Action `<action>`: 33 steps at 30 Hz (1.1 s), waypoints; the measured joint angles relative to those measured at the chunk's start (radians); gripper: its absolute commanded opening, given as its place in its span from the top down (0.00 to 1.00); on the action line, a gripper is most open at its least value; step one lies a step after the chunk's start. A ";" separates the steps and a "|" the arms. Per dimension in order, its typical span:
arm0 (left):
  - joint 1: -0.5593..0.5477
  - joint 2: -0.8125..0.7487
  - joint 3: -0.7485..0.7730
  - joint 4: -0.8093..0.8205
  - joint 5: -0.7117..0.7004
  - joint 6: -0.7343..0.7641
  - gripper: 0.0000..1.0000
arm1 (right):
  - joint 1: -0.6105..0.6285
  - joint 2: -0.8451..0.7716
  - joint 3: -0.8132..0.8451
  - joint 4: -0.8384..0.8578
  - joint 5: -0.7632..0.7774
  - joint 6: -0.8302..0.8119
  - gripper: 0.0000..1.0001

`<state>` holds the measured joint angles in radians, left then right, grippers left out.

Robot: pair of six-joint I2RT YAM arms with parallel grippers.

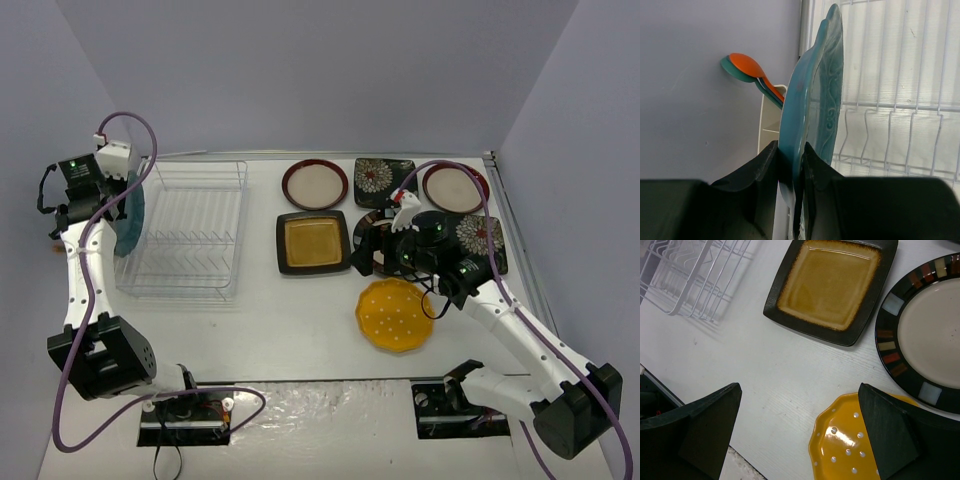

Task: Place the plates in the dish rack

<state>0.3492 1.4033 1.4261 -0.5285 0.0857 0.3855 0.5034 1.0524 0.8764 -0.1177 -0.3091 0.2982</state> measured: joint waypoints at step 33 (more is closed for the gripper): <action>0.025 0.024 -0.246 0.170 0.026 -0.004 0.85 | 0.000 0.007 0.000 0.000 -0.007 -0.012 0.00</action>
<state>0.3744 1.4273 1.1804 -0.3582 0.1115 0.3812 0.5034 1.0595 0.8764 -0.1177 -0.3156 0.2863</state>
